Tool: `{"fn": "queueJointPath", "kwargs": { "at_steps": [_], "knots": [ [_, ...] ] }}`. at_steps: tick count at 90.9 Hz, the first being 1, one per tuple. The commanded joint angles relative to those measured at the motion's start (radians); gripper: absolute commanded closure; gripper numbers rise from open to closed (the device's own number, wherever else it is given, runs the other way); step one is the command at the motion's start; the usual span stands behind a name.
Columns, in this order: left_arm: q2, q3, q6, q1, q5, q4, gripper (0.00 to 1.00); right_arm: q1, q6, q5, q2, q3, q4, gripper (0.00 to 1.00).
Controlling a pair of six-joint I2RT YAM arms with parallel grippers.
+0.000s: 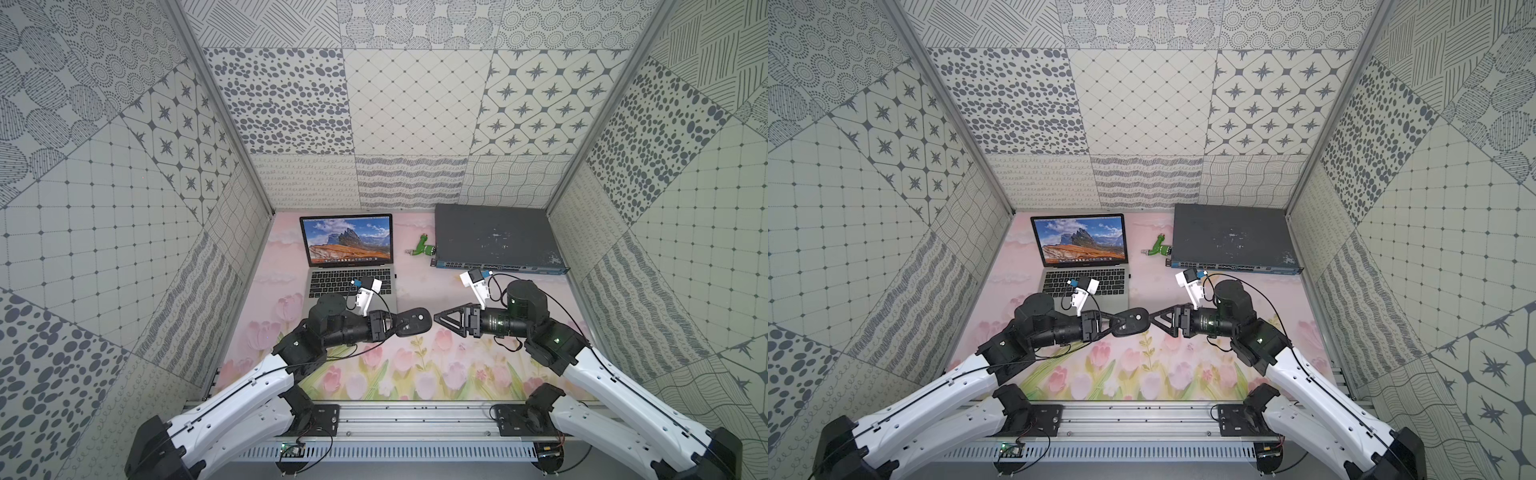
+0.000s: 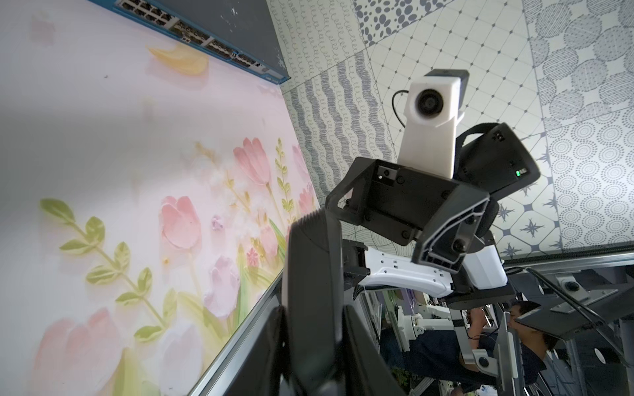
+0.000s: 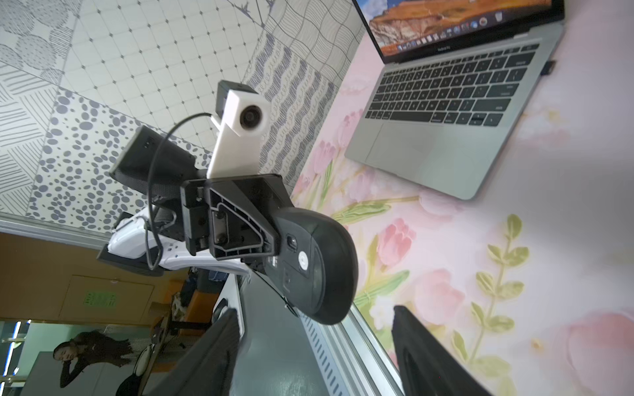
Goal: Remove the wireless mouse receiver from the laptop
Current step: Remove the lid from the mouse.
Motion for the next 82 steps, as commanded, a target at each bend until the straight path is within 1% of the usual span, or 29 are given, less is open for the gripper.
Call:
{"fn": "queueJointPath", "kwargs": {
  "at_steps": [1, 19, 43, 54, 65, 82],
  "knots": [
    [0.039, -0.005, 0.085, 0.005, 0.128, -0.022, 0.88, 0.014, -0.075, -0.029, 0.009, -0.005, -0.064, 0.27],
    [0.09, -0.013, 0.093, 0.005, 0.158, 0.014, 0.89, 0.084, -0.088, 0.033, 0.092, 0.024, -0.065, 0.3],
    [0.103, -0.035, 0.087, 0.005, 0.148, 0.05, 0.9, 0.161, -0.106, 0.1, 0.164, 0.054, -0.066, 0.28],
    [0.112, -0.043, 0.079, 0.005, 0.147, 0.068, 0.9, 0.178, -0.109, 0.118, 0.181, 0.06, -0.065, 0.29],
    [0.125, -0.046, 0.071, 0.005, 0.147, 0.081, 0.9, 0.191, -0.118, 0.125, 0.197, 0.065, -0.065, 0.35],
    [0.133, -0.052, 0.064, 0.005, 0.147, 0.106, 0.9, 0.207, -0.118, 0.129, 0.212, 0.068, -0.064, 0.34]
  ]
}}
